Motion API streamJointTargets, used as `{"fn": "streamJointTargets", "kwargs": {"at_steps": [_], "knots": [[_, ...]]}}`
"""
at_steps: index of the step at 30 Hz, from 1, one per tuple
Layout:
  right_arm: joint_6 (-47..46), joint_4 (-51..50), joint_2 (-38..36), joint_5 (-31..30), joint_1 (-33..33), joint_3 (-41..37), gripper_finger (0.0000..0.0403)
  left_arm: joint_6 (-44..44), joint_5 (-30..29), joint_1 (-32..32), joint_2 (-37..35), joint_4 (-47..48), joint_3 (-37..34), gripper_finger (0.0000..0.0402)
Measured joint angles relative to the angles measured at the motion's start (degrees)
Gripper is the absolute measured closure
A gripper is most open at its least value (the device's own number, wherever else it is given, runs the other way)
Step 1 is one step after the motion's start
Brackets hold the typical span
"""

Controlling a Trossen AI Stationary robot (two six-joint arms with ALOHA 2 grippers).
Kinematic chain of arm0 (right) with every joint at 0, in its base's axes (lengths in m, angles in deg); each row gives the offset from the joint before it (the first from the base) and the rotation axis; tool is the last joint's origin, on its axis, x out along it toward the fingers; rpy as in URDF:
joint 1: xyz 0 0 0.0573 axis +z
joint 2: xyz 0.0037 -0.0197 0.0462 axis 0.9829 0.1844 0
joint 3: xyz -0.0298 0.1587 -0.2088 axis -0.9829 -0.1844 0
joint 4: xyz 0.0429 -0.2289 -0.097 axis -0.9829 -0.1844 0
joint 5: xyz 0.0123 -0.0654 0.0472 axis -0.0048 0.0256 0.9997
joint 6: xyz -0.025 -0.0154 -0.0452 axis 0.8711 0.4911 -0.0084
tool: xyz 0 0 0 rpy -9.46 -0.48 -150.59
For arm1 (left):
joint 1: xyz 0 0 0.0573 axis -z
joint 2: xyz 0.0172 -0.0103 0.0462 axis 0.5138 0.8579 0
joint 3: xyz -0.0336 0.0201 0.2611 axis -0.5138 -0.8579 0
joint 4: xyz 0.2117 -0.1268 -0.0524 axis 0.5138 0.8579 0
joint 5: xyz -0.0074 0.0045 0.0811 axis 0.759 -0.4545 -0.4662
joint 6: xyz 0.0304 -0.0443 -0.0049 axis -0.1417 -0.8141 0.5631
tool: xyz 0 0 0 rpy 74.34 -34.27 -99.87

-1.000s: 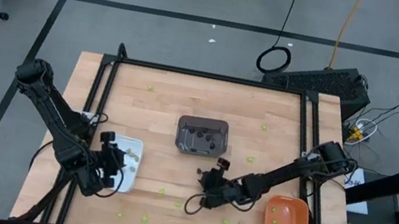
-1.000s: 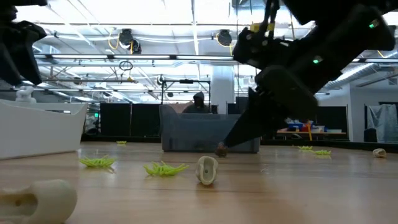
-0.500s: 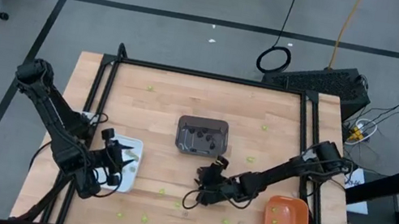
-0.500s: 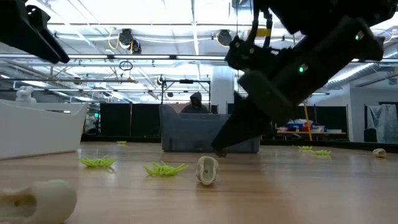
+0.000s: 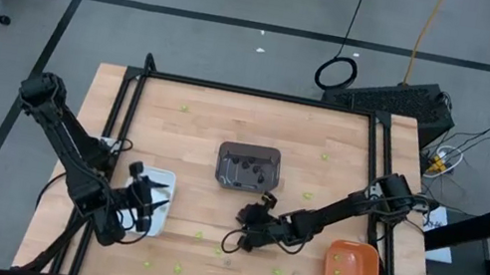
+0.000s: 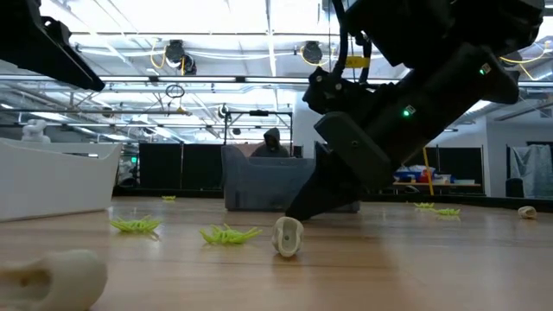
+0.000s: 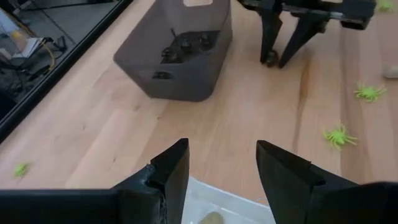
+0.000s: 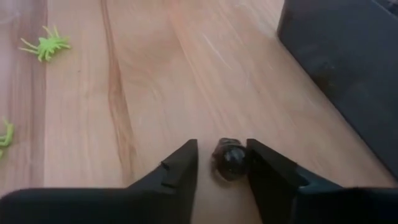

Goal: Sort Halloween decoration
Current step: Put the black skull toy into the black bin

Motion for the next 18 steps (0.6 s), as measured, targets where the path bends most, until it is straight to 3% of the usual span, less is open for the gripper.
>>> {"fn": "streamJointTargets", "kwargs": {"at_steps": [6, 18], "knots": [[1.27, 0.24, 0.03, 0.16, -0.02, 0.00, 0.0369, 0.54, -0.31, 0.00, 0.00, -1.75, -0.43, 0.0220], [13.42, 2.12, -5.76, 0.86, 0.72, -0.33, 0.0360, 3.21, -0.62, 0.00, 0.00, -4.37, -0.43, 0.0220]]}}
